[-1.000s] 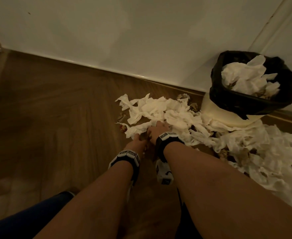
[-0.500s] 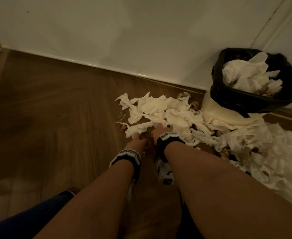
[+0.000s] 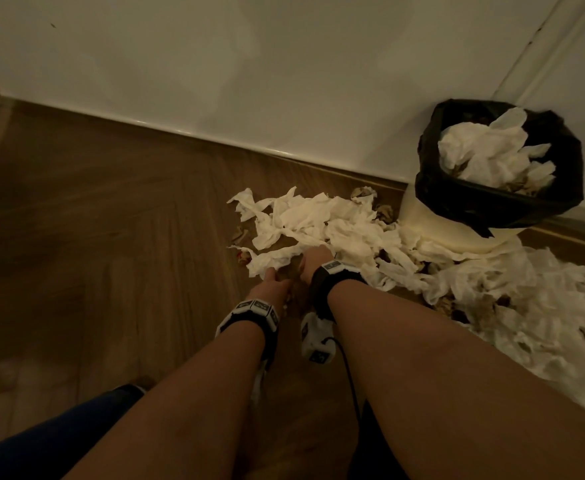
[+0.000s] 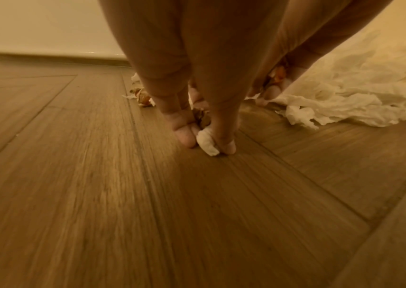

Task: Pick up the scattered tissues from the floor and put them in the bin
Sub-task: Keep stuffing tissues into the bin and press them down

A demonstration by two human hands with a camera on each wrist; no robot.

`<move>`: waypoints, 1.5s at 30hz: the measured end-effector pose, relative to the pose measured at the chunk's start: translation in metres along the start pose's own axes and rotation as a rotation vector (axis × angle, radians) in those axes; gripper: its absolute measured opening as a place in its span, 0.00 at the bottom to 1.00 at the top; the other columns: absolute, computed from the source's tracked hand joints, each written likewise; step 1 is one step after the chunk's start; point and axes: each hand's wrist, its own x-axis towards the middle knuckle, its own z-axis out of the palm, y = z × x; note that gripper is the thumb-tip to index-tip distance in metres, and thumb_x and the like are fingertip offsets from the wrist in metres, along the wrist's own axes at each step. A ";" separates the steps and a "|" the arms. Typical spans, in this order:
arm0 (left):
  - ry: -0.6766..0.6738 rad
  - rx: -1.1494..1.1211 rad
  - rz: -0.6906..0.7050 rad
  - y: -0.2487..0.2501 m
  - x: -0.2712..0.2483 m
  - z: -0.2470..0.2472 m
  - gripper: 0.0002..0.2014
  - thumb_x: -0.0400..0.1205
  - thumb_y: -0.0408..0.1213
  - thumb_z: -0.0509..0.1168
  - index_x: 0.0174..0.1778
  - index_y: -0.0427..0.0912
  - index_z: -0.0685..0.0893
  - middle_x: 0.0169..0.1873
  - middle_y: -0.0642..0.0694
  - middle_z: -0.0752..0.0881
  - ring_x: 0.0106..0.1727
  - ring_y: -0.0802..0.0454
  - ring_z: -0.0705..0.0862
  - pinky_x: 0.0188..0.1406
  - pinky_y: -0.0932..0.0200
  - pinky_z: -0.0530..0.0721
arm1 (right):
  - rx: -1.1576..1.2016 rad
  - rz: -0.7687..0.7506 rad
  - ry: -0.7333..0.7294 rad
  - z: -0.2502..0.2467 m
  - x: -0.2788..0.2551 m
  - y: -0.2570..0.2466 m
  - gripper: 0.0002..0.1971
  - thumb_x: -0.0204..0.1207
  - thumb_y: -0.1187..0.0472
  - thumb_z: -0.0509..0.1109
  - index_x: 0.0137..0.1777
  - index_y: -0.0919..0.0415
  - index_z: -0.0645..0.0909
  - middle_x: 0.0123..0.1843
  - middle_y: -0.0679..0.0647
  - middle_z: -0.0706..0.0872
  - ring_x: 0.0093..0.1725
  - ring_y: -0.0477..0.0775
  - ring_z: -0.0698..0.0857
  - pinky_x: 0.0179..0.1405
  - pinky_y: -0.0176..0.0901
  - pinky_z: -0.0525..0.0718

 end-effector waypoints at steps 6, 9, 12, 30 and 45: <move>0.036 0.120 -0.028 0.004 -0.003 0.001 0.21 0.81 0.40 0.60 0.71 0.44 0.67 0.67 0.36 0.73 0.65 0.38 0.74 0.66 0.43 0.77 | 0.330 0.004 0.005 -0.020 -0.016 0.011 0.15 0.80 0.58 0.65 0.60 0.67 0.83 0.58 0.63 0.86 0.58 0.63 0.86 0.60 0.51 0.84; 0.059 0.082 -0.043 0.012 -0.010 0.001 0.20 0.82 0.39 0.60 0.70 0.42 0.67 0.70 0.35 0.68 0.70 0.37 0.68 0.69 0.45 0.73 | 0.407 0.000 0.024 -0.031 -0.029 0.018 0.16 0.79 0.54 0.68 0.56 0.68 0.85 0.53 0.62 0.88 0.54 0.62 0.86 0.59 0.51 0.84; 0.043 0.063 -0.014 0.023 -0.018 -0.005 0.22 0.84 0.41 0.58 0.74 0.45 0.65 0.71 0.38 0.68 0.69 0.39 0.71 0.63 0.51 0.73 | 0.483 -0.003 0.021 -0.042 -0.039 0.026 0.19 0.80 0.49 0.66 0.35 0.63 0.84 0.37 0.56 0.84 0.40 0.58 0.83 0.51 0.48 0.82; 0.450 0.036 0.371 0.168 -0.118 -0.092 0.17 0.87 0.46 0.48 0.60 0.37 0.74 0.59 0.34 0.73 0.57 0.34 0.78 0.58 0.46 0.76 | 0.603 0.118 0.556 -0.179 -0.164 0.118 0.18 0.83 0.59 0.58 0.67 0.70 0.74 0.60 0.66 0.82 0.55 0.62 0.83 0.50 0.50 0.78; 0.490 -0.118 0.485 0.279 -0.154 -0.109 0.17 0.81 0.27 0.57 0.66 0.40 0.71 0.67 0.35 0.71 0.67 0.35 0.72 0.67 0.48 0.72 | 0.864 0.133 0.654 -0.195 -0.224 0.231 0.19 0.78 0.74 0.58 0.69 0.71 0.77 0.70 0.67 0.79 0.70 0.67 0.76 0.74 0.52 0.72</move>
